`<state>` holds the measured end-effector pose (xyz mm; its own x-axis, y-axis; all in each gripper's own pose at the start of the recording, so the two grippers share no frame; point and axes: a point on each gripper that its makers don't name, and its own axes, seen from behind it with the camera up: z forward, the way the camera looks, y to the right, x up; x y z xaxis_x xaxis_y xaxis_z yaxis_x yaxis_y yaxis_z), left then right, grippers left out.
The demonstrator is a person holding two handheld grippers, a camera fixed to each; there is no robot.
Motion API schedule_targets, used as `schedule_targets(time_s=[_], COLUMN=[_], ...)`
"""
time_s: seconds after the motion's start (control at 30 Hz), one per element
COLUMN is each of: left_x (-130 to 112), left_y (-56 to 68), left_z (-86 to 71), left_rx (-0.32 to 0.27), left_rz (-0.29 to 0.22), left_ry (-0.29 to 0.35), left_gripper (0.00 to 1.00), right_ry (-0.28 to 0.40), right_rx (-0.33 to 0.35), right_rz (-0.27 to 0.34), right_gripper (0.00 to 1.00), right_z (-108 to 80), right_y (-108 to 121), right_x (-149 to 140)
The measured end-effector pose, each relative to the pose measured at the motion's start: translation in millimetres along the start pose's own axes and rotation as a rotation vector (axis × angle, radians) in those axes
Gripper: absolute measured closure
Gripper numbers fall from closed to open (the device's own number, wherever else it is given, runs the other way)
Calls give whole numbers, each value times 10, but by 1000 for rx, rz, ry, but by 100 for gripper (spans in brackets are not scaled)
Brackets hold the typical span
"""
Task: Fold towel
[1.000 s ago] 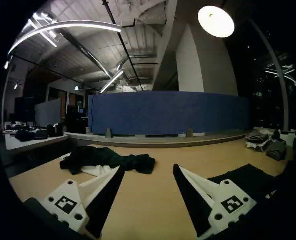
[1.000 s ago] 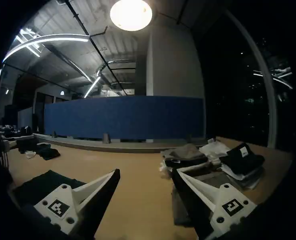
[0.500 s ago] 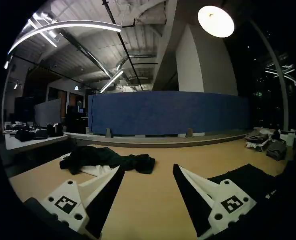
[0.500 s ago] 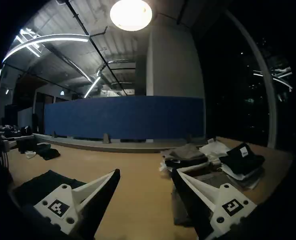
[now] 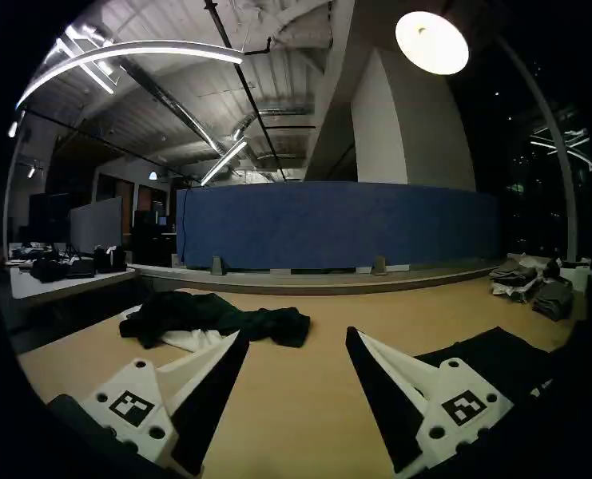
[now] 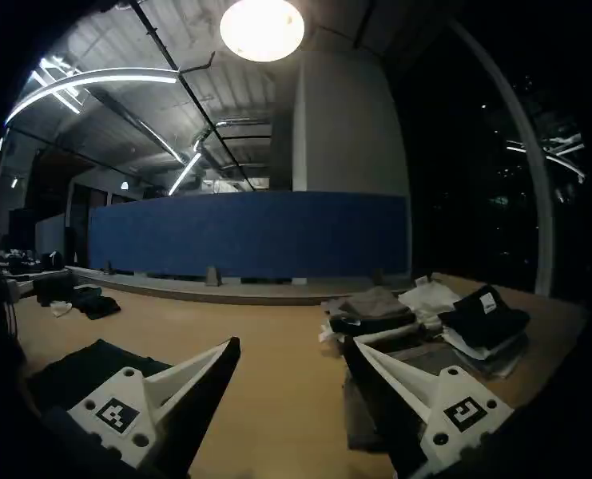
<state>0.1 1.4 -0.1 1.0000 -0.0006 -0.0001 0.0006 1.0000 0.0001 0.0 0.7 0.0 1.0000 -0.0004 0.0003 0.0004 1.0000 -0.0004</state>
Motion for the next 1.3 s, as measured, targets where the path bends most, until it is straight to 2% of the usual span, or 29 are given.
schedule_targets(time_s=[0.87, 1.07, 1.2, 1.3], left_x=[4, -47, 108, 387], left_y=[16, -71, -101, -116], left_z=[-6, 2, -17, -36], left_rx=[1, 28, 38, 36], left_rz=[1, -4, -15, -26], left_ry=[0, -7, -2, 21], left_gripper=[10, 10, 10, 10], right_ry=[0, -5, -21, -4], right_rx=[-1, 11, 14, 21], right_rz=[0, -3, -3, -10], right_gripper=[0, 0, 0, 0], right_z=[6, -9, -23, -43], right_y=[0, -32, -56, -85], right_x=[16, 2, 102, 364])
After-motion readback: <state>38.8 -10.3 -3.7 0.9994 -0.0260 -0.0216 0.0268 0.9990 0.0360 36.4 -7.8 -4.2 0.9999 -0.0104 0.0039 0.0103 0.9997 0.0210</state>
